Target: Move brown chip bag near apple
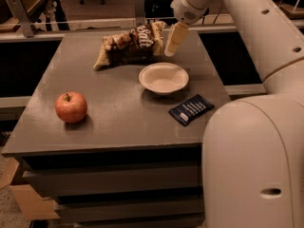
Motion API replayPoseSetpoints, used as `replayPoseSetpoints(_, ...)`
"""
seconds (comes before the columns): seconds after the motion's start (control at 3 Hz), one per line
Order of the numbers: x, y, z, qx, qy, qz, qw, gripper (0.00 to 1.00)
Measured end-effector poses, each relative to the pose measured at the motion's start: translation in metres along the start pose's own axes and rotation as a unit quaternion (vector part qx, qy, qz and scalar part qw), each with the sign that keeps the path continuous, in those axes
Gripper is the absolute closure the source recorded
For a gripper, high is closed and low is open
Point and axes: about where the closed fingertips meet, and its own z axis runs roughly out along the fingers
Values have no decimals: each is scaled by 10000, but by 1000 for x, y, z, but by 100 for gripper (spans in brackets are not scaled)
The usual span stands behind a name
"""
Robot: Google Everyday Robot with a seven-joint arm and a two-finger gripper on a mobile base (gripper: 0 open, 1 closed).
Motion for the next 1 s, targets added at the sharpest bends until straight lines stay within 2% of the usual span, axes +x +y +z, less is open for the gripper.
replayPoseSetpoints(0.33,-11,-18,28,216,-149,-19,9997,0)
replayPoseSetpoints(1.0,-33,-28,65,243,-376,-153,9989,0)
